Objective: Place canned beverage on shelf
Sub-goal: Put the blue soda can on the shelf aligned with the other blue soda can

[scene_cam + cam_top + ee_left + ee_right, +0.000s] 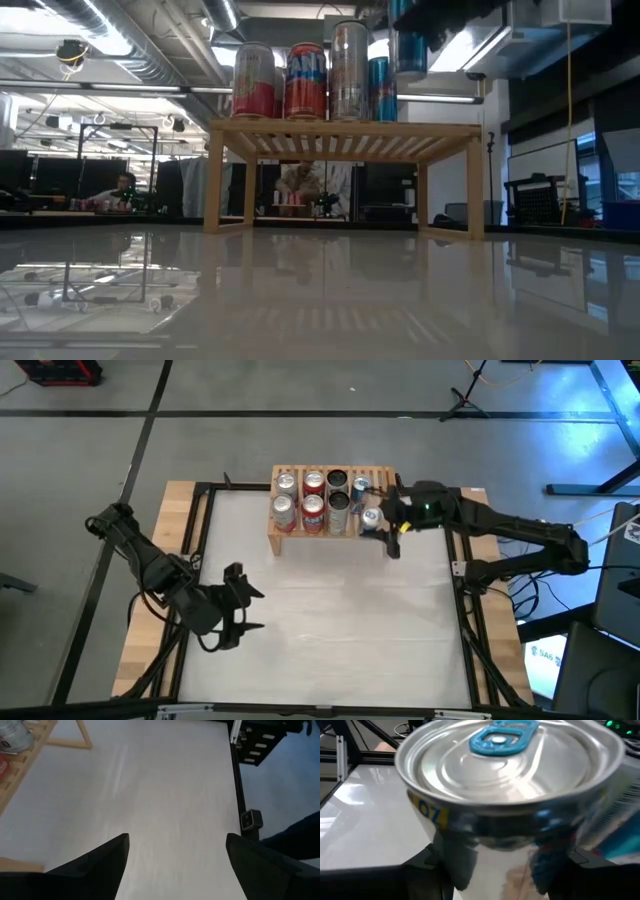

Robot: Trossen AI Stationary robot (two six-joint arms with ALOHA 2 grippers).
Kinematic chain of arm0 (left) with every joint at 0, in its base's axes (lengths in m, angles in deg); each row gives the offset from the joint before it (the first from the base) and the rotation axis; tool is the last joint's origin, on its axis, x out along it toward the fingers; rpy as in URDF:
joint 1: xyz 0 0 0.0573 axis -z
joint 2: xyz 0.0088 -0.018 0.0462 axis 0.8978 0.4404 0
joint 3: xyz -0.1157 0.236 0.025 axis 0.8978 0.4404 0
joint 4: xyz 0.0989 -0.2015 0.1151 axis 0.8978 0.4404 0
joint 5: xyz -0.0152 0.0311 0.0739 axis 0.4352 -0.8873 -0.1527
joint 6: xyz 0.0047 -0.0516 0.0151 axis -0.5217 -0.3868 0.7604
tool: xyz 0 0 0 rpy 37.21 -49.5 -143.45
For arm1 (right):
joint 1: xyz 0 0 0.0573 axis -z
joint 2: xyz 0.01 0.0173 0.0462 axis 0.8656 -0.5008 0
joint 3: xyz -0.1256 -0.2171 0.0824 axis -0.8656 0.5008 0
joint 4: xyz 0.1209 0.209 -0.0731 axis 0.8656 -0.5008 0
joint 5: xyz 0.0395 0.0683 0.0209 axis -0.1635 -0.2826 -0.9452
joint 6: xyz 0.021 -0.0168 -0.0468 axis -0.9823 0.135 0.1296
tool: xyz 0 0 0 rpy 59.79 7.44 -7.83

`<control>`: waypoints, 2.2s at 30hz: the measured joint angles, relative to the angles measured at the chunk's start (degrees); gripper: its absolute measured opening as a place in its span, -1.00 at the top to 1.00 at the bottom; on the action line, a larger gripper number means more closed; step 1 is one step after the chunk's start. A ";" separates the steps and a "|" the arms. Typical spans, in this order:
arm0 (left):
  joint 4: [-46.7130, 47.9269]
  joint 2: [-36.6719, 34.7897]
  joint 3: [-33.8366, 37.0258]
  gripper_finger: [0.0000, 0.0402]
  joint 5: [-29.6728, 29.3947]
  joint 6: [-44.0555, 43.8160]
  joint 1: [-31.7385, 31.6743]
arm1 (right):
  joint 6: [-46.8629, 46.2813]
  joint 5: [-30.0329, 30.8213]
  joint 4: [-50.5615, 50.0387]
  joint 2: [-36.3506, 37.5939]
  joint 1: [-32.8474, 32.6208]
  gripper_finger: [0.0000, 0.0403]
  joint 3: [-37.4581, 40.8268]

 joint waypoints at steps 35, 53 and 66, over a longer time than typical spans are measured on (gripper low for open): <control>-0.26 0.02 0.07 -0.61 -1.48 3.55 -4.17 | 1.50 -6.42 12.24 -7.09 10.08 0.00 7.32; -0.29 0.02 0.07 -0.60 -1.46 3.53 -4.17 | 0.57 -3.79 13.69 -7.32 10.03 -0.32 7.43; -0.29 0.02 0.07 -0.60 -2.22 3.53 -4.17 | -0.51 -2.51 15.35 -4.87 10.03 -0.33 7.43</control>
